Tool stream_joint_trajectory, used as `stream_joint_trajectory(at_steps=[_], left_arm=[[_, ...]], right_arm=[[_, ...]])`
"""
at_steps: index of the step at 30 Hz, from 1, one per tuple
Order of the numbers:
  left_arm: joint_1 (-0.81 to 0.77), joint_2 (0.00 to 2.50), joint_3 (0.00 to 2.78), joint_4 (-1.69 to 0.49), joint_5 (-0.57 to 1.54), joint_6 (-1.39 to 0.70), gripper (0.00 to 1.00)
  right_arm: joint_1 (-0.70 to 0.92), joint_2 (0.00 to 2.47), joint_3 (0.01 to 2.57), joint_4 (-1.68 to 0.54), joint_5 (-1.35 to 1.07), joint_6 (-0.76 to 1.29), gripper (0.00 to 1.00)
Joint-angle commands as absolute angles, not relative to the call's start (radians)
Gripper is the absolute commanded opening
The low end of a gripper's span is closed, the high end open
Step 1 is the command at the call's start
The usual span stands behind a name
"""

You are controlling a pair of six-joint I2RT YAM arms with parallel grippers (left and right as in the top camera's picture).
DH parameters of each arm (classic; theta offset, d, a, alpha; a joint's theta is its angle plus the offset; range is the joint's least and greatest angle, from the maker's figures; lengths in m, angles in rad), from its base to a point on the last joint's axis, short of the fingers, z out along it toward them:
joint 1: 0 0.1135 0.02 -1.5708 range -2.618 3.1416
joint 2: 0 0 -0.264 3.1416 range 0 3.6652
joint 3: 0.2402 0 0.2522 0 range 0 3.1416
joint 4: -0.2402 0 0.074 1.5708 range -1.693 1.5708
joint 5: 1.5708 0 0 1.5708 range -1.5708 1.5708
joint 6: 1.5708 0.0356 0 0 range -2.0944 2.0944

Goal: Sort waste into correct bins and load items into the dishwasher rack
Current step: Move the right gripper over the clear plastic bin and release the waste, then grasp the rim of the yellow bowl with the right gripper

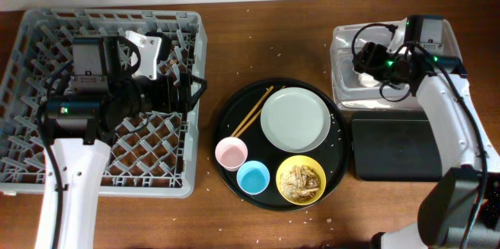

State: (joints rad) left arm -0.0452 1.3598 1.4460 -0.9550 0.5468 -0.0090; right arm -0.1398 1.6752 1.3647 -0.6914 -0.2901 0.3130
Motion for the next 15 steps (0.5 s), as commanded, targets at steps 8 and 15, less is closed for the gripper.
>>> stream_joint_trajectory(at_steps=[8, 15], left_arm=[[-0.044, 1.359, 1.462, -0.957, 0.561, -0.015, 0.99], [-0.044, 1.359, 1.462, -0.957, 0.561, -0.015, 0.99]], right_arm=[[0.331, 1.392, 1.214, -1.245, -0.357, 0.274, 0.40], [0.657, 1.420, 0.897, -0.999, -0.329, 0.194, 0.40]])
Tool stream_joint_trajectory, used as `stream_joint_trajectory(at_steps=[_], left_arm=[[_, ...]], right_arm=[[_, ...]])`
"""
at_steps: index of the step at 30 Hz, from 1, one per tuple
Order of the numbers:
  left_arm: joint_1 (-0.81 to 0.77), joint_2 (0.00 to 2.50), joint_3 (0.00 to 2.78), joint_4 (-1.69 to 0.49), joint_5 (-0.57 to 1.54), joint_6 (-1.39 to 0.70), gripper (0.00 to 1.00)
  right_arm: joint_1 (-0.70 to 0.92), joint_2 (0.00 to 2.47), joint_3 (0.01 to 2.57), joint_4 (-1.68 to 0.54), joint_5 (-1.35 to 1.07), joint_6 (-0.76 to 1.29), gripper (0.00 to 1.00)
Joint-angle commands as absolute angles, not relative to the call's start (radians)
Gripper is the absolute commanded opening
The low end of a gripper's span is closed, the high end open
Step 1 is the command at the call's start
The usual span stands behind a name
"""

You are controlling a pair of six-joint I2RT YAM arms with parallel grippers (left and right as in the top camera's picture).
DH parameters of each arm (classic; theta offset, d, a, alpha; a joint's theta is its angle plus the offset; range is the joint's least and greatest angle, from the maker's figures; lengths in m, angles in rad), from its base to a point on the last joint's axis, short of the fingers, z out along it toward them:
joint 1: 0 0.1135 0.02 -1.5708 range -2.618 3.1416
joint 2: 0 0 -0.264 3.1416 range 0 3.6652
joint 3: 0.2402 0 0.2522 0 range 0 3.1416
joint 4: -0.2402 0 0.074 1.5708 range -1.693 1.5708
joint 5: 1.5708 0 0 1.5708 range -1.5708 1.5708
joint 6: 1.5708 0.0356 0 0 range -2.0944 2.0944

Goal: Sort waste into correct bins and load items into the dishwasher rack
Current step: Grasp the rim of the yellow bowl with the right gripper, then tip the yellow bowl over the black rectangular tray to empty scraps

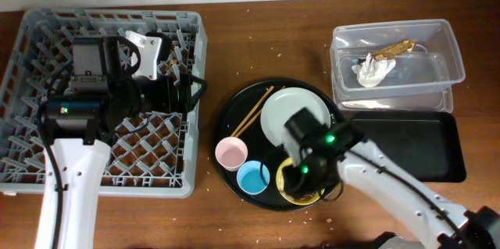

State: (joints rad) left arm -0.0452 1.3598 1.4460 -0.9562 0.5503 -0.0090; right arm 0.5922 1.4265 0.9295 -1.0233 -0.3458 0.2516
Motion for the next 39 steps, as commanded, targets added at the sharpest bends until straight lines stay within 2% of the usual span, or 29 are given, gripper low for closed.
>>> stream_joint_trajectory(at_steps=[1, 3, 7, 8, 10, 12, 13, 17, 21, 24, 28, 29, 33, 36, 38, 39], left_arm=[[-0.044, 1.359, 1.462, -0.957, 0.561, -0.015, 0.99], [-0.044, 1.359, 1.462, -0.957, 0.561, -0.015, 0.99], [-0.044, 1.359, 1.462, -0.957, 0.561, -0.015, 0.99], [-0.044, 1.359, 1.462, -0.957, 0.561, -0.015, 0.99], [-0.044, 1.359, 1.462, -0.957, 0.561, -0.015, 0.99], [-0.044, 1.359, 1.462, -0.957, 0.561, -0.015, 0.99], [-0.044, 1.359, 1.462, -0.957, 0.561, -0.015, 0.99], [-0.044, 1.359, 1.462, -0.957, 0.561, -0.015, 0.99], [-0.044, 1.359, 1.462, -0.957, 0.561, -0.015, 0.99], [-0.044, 1.359, 1.462, -0.957, 0.561, -0.015, 0.99], [-0.044, 1.359, 1.462, -0.957, 0.561, -0.015, 0.99], [-0.044, 1.359, 1.462, -0.957, 0.561, -0.015, 0.99], [-0.044, 1.359, 1.462, -0.957, 0.561, -0.015, 0.99], [-0.044, 1.359, 1.462, -0.957, 0.561, -0.015, 0.99], [-0.044, 1.359, 1.462, -0.957, 0.561, -0.015, 0.99], [-0.044, 1.359, 1.462, -0.957, 0.561, -0.015, 0.99]], right_arm=[[0.710, 1.420, 0.886, -0.979, -0.317, 0.179, 0.42], [0.779, 1.423, 0.881, -0.966, -0.196, 0.181, 0.46], [0.810, 1.496, 0.875, -0.912, -0.036, 0.195, 0.45], [0.810, 1.537, 0.875, -0.892, -0.033, 0.195, 0.41], [0.810, 1.613, 0.889, -0.893, -0.040, 0.194, 0.22], [0.810, 1.613, 0.890, -0.895, -0.040, 0.194, 0.15], [0.809, 1.612, 0.891, -0.899, -0.040, 0.195, 0.05], [0.809, 1.531, 0.929, -0.966, -0.041, 0.195, 0.04], [0.737, 1.286, 1.016, -1.015, -0.052, 0.256, 0.04], [0.531, 1.127, 1.023, -1.005, -0.146, 0.311, 0.04], [0.125, 1.113, 1.019, -1.007, -0.452, 0.153, 0.04], [-0.006, 1.149, 1.019, -1.008, -0.567, 0.078, 0.04], [-0.313, 1.349, 1.019, -1.046, -0.815, -0.131, 0.04], [-0.439, 1.550, 1.019, -1.082, -0.991, -0.329, 0.04], [-0.503, 1.672, 1.019, -1.168, -1.159, -0.606, 0.04], [-0.533, 1.705, 1.019, -1.189, -1.218, -0.671, 0.04]])
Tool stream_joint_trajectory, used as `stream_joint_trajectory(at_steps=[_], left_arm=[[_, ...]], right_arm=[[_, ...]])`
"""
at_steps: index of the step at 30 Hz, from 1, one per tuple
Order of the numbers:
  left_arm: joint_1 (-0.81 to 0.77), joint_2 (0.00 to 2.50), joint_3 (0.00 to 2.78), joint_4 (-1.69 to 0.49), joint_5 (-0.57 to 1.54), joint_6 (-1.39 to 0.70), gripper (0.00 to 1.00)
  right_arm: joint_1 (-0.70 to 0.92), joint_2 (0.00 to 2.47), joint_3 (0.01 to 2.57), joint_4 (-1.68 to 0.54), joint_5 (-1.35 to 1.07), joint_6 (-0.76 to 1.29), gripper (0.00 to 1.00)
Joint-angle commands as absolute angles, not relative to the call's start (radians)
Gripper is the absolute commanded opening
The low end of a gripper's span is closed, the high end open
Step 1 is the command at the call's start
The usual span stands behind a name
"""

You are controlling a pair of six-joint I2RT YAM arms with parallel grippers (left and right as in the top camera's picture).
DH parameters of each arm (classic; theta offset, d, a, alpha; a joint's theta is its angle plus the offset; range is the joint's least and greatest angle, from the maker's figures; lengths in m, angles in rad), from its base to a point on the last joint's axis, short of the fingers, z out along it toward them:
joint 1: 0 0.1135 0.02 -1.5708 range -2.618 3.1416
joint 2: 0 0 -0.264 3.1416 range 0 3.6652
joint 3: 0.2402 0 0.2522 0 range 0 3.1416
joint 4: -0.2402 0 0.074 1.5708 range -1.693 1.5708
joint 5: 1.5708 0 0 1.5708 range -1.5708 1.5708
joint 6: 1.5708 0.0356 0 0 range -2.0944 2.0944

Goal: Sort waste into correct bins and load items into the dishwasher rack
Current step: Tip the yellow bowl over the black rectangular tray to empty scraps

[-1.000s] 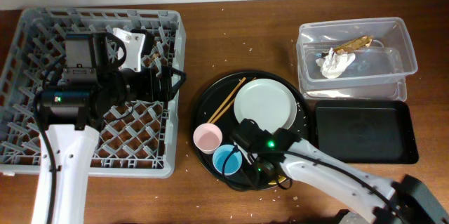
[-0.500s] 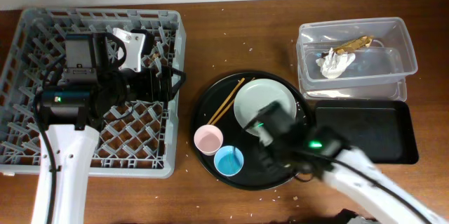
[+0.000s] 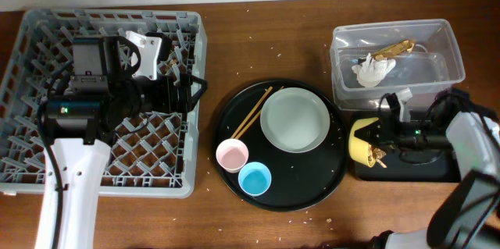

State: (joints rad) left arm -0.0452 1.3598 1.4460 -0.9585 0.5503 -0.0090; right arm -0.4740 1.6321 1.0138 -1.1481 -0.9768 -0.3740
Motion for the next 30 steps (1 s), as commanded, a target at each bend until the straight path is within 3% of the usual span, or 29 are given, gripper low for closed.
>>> stream_joint_trajectory(at_steps=[1, 7, 12, 13, 14, 16, 18, 19, 20, 21, 22, 24, 25, 27, 28, 30], left_arm=[[-0.044, 1.359, 1.462, -0.957, 0.561, -0.015, 0.99], [-0.044, 1.359, 1.462, -0.957, 0.561, -0.015, 0.99], [-0.044, 1.359, 1.462, -0.957, 0.561, -0.015, 0.99], [-0.044, 1.359, 1.462, -0.957, 0.561, -0.015, 0.99], [-0.044, 1.359, 1.462, -0.957, 0.561, -0.015, 0.99], [-0.044, 1.359, 1.462, -0.957, 0.561, -0.015, 0.99], [-0.044, 1.359, 1.462, -0.957, 0.561, -0.015, 0.99], [-0.044, 1.359, 1.462, -0.957, 0.561, -0.015, 0.99], [-0.044, 1.359, 1.462, -0.957, 0.561, -0.015, 0.99], [-0.044, 1.359, 1.462, -0.957, 0.561, -0.015, 0.99], [-0.044, 1.359, 1.462, -0.957, 0.561, -0.015, 0.99], [-0.044, 1.359, 1.462, -0.957, 0.561, -0.015, 0.99], [-0.044, 1.359, 1.462, -0.957, 0.561, -0.015, 0.99], [-0.044, 1.359, 1.462, -0.957, 0.561, -0.015, 0.99], [-0.044, 1.359, 1.462, -0.957, 0.561, -0.015, 0.99], [-0.044, 1.359, 1.462, -0.957, 0.561, -0.015, 0.99]], right_arm=[[-0.563, 1.725, 1.019, -1.224, -1.292, -0.748, 0.04], [-0.749, 1.728, 1.019, -1.456, -1.345, -1.002, 0.04], [-0.766, 1.728, 1.019, -1.551, -1.358, -1.159, 0.04], [-0.766, 1.730, 1.019, -1.573, -1.388, -1.105, 0.04], [-0.766, 1.726, 1.019, -1.625, -1.407, -1.201, 0.04], [-0.764, 1.735, 1.019, -1.575, -1.423, -1.057, 0.04], [-0.752, 1.728, 1.019, -1.599, -1.423, -1.219, 0.04], [-0.753, 1.739, 1.019, -1.590, -1.456, -1.010, 0.04], [-0.739, 1.720, 1.021, -1.699, -1.480, -1.215, 0.04], [-0.730, 1.713, 1.023, -1.651, -1.478, -1.268, 0.04], [-0.730, 1.721, 1.024, -1.647, -1.494, -1.079, 0.04], [-0.714, 1.697, 1.027, -1.669, -1.477, -1.242, 0.04], [-0.714, 1.702, 1.027, -1.657, -1.497, -1.044, 0.04], [-0.708, 1.682, 1.032, -1.672, -1.478, -1.188, 0.04], [-0.709, 1.691, 1.034, -1.622, -1.462, -1.064, 0.04], [-0.691, 1.673, 1.048, -1.700, -1.409, -1.100, 0.04]])
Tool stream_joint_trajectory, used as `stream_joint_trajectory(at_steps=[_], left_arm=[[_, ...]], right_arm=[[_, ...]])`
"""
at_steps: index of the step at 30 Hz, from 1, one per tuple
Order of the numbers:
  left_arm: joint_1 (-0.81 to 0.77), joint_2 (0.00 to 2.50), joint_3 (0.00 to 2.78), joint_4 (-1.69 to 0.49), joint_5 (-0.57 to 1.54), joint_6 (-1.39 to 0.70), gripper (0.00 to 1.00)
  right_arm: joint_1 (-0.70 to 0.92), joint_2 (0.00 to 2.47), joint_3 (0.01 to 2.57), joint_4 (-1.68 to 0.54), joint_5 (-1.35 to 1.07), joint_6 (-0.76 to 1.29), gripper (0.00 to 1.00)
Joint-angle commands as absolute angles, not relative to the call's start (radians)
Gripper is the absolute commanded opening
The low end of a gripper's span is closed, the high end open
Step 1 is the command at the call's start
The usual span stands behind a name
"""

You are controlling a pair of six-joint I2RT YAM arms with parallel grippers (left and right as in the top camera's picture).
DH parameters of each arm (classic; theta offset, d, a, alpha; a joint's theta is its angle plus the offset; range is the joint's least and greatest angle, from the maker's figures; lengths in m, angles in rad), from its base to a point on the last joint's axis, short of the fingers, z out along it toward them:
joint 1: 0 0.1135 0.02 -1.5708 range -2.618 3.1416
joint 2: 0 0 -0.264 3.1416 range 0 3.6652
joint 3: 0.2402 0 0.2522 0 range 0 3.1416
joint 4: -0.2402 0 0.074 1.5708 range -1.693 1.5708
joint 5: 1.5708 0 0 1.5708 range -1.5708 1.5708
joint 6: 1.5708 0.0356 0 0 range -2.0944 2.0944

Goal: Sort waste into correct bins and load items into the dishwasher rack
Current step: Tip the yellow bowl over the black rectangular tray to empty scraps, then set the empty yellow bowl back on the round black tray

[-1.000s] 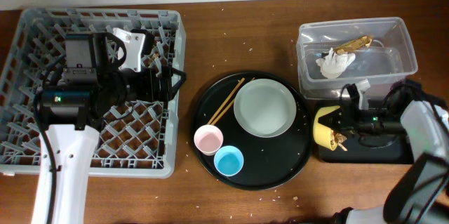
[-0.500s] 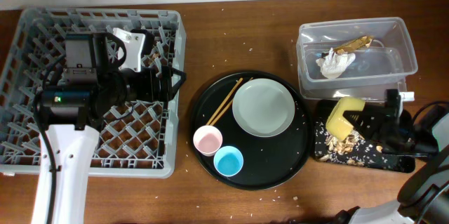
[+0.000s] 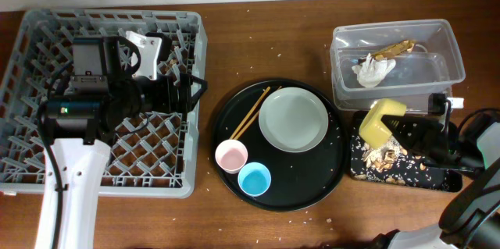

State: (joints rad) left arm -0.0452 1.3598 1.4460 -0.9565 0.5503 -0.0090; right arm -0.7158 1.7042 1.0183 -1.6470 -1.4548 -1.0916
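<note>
My right gripper is shut on the rim of the yellow bowl, holding it tipped on its side over the black bin. Food scraps lie scattered in that bin below the bowl. On the round black tray sit a pale green plate, wooden chopsticks, a pink cup and a blue cup. The grey dishwasher rack stands at the left. My left gripper hovers over its right edge, open and holding nothing.
A clear plastic bin at the back right holds a white tissue and a golden wrapper. Crumbs dot the wooden table around the tray. The right arm's cables run off the right edge.
The yellow bowl has moved a little right and up over the black bin. Its food now lies scattered in the bin. The left arm has not moved.
My right gripper was first over the clear bin while the yellow bowl of food sat on the tray. Then it was down at the bowl. Then it held the bowl tipped at the black bin's left edge, and now the food lies in the bin.
</note>
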Motion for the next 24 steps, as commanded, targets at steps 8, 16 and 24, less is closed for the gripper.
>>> stream_joint_trajectory(at_steps=[8, 16, 24], left_arm=[[-0.044, 1.359, 1.462, -0.957, 0.561, -0.015, 0.99], [-0.044, 1.359, 1.462, -0.957, 0.561, -0.015, 0.99], [-0.044, 1.359, 1.462, -0.957, 0.561, -0.015, 0.99]], right_arm=[[-0.475, 1.256, 1.092, -1.352, -0.978, 0.036, 0.04], [0.054, 1.107, 1.089, -1.086, -0.491, 0.109, 0.04], [0.630, 1.536, 1.089, -1.066, -0.153, 0.358, 0.04]])
